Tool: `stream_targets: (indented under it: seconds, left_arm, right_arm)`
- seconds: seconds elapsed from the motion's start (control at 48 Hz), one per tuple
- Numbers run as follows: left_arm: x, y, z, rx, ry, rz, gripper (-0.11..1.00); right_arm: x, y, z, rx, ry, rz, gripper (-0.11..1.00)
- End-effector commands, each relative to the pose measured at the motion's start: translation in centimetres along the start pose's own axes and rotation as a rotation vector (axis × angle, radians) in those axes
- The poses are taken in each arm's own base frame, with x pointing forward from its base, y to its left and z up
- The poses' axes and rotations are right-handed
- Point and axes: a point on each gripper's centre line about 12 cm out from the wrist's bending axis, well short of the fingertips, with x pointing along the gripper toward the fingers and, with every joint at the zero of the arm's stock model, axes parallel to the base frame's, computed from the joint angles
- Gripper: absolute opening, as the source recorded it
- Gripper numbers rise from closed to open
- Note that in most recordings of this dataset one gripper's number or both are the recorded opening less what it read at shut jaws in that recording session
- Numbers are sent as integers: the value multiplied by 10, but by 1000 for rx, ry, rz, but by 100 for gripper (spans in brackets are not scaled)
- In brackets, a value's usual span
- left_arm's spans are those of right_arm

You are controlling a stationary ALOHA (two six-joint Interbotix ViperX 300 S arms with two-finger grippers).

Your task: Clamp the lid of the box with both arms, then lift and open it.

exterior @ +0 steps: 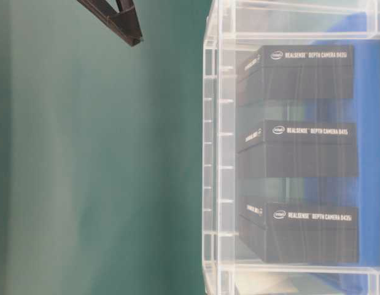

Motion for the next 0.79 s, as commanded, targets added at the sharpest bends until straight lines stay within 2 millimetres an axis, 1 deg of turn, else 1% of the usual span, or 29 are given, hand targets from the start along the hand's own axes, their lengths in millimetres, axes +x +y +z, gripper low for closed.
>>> stream_targets:
  seconds: [0.0,0.479,0.771]
  left_arm:
    - [0,0,6,-2,-17,-2,0]
    - [0,0,5,-2,-14,-2,0]
    - [4,0,4,-2,-2,-3,0]
  right_arm:
    - [-3,0,6,4,-19,1,-2]
    - [-4,0,6,6,-21,0,-2]
    - [-4,0,6,6,-17,-3,-2]
